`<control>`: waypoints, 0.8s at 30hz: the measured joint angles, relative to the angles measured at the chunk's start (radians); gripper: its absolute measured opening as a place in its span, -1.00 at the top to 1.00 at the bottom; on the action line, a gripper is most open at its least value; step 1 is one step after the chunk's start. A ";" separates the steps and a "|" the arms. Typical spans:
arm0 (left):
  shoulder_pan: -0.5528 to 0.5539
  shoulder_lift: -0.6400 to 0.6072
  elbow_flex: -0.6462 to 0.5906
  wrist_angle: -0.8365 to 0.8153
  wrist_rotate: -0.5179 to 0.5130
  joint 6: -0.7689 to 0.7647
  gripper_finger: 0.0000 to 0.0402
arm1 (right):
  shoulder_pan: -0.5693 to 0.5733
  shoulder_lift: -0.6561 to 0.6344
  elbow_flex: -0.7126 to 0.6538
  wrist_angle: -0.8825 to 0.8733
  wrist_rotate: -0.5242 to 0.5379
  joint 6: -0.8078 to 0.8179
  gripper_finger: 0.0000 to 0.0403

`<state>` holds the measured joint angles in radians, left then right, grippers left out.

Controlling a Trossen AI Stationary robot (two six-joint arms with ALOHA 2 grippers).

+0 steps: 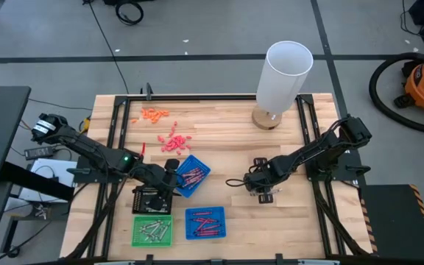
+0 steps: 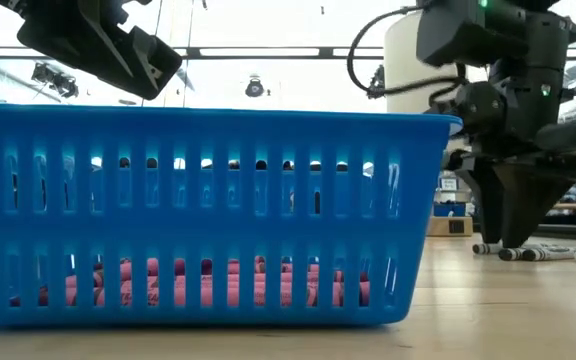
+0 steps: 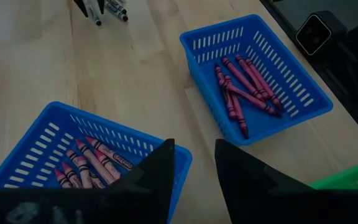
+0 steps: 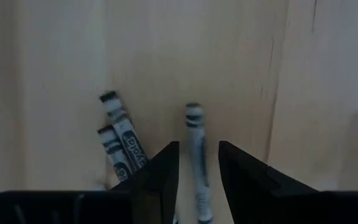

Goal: Sort crayons
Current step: Put the black crayon into the black bin

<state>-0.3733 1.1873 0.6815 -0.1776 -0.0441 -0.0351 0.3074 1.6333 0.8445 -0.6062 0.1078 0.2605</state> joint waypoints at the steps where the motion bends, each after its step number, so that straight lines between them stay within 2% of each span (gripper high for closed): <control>1: 0.000 0.000 0.000 0.000 0.000 -0.001 0.37 | -0.006 0.000 -0.011 0.009 -0.001 -0.001 0.40; 10: 0.000 0.000 0.000 0.000 0.000 -0.007 0.37 | -0.041 -0.009 -0.083 0.097 -0.020 -0.014 0.43; 24: 0.000 0.001 0.000 -0.004 0.000 -0.059 0.37 | -0.049 0.003 -0.048 0.137 0.044 -0.073 0.86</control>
<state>-0.3733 1.1881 0.6815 -0.1814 -0.0444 -0.0943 0.2588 1.6360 0.7968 -0.4690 0.1522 0.1872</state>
